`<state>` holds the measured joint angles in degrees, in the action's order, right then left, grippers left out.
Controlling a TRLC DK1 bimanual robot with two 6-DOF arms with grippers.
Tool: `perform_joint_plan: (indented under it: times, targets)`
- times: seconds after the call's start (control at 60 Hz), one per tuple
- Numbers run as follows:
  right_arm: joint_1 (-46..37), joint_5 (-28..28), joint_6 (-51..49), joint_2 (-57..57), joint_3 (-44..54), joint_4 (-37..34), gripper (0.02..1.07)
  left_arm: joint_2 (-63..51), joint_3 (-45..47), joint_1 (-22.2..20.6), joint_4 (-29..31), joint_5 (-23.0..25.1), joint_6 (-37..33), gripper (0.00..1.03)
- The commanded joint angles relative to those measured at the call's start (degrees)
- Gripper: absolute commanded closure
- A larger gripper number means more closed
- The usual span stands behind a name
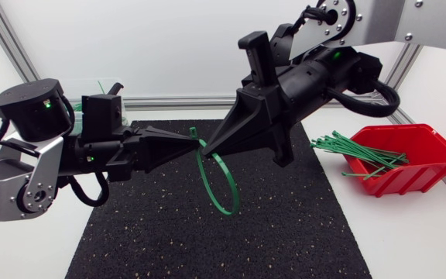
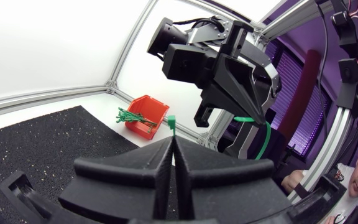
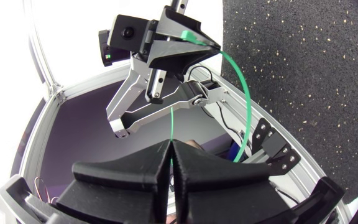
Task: Take a green cable tie from the red box, thread the tail through the head to close it, then place it in the transparent bin on the left.
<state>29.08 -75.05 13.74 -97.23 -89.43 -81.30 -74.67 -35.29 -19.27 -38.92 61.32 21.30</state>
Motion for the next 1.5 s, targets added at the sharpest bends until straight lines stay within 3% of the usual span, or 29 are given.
perform_joint_plan:
  times: [0.0,0.5,1.483]
  targets:
    - [-0.08,-0.80,1.20,-2.17,-1.89,-1.14,1.02,-1.53,-0.31,0.28,-1.51,-0.15,1.82,1.00]
    - [-0.16,-7.31,1.03,-8.24,-3.65,1.76,1.02,-1.88,-0.31,1.78,-6.08,-3.05,3.49,1.00]
    - [-2.19,-7.75,0.85,-8.68,-4.79,3.25,1.02,4.27,3.74,-1.91,-7.58,-4.63,2.52,1.00]
